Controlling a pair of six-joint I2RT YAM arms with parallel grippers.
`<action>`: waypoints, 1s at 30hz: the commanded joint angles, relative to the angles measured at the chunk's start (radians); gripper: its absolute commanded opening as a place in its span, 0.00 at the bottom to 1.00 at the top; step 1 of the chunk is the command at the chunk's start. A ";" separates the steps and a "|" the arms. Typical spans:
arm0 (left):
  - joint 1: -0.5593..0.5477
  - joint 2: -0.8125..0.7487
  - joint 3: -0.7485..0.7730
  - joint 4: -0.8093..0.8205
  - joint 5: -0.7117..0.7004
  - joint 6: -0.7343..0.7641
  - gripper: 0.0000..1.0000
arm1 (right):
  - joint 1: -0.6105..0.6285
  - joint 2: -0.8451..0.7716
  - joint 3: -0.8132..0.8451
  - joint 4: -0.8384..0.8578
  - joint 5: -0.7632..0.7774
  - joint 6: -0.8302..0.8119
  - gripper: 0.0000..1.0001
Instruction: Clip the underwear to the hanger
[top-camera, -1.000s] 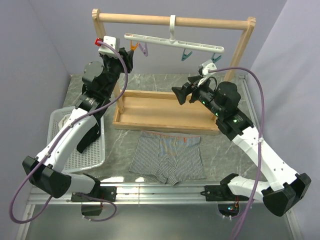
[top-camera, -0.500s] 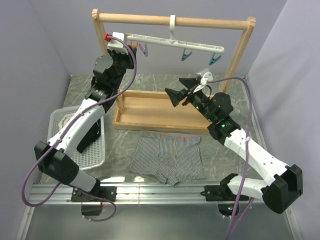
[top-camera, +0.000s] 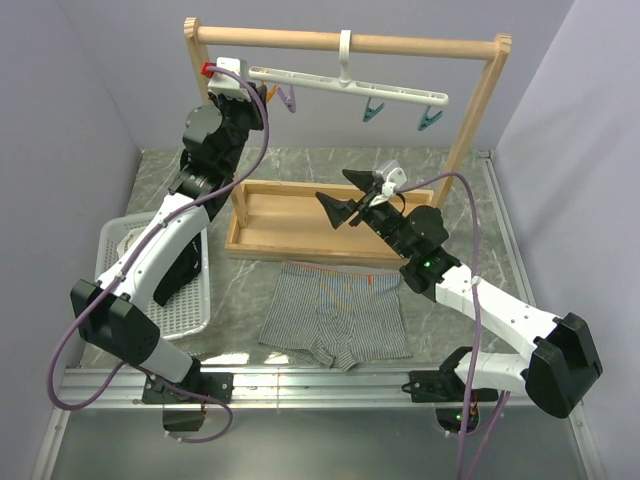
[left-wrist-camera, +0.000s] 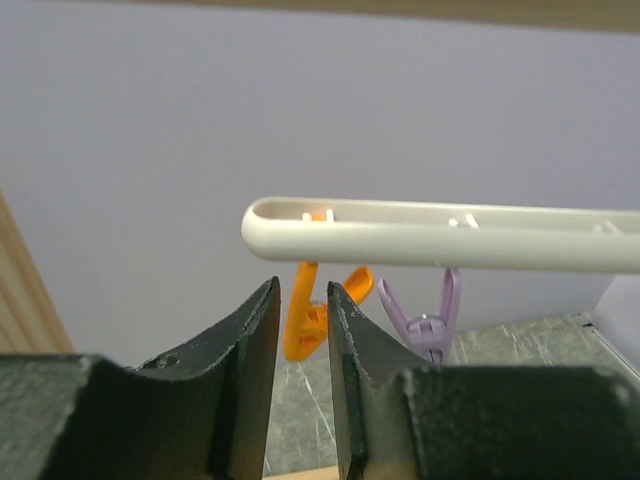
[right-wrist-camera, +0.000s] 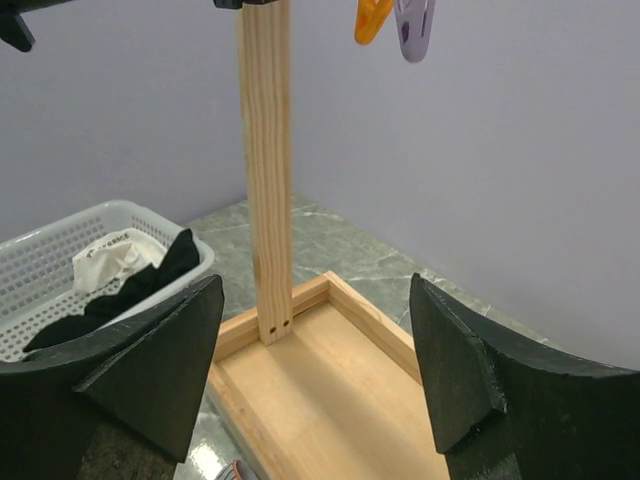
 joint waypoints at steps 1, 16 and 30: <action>0.015 0.021 0.067 0.057 -0.001 -0.011 0.31 | 0.009 0.012 0.004 0.107 0.031 -0.022 0.81; 0.035 0.079 0.110 0.044 0.062 -0.044 0.29 | 0.011 0.102 0.082 0.176 0.014 -0.007 0.81; 0.038 0.091 0.126 0.025 0.134 -0.073 0.02 | 0.012 0.179 0.150 0.205 0.030 0.002 0.82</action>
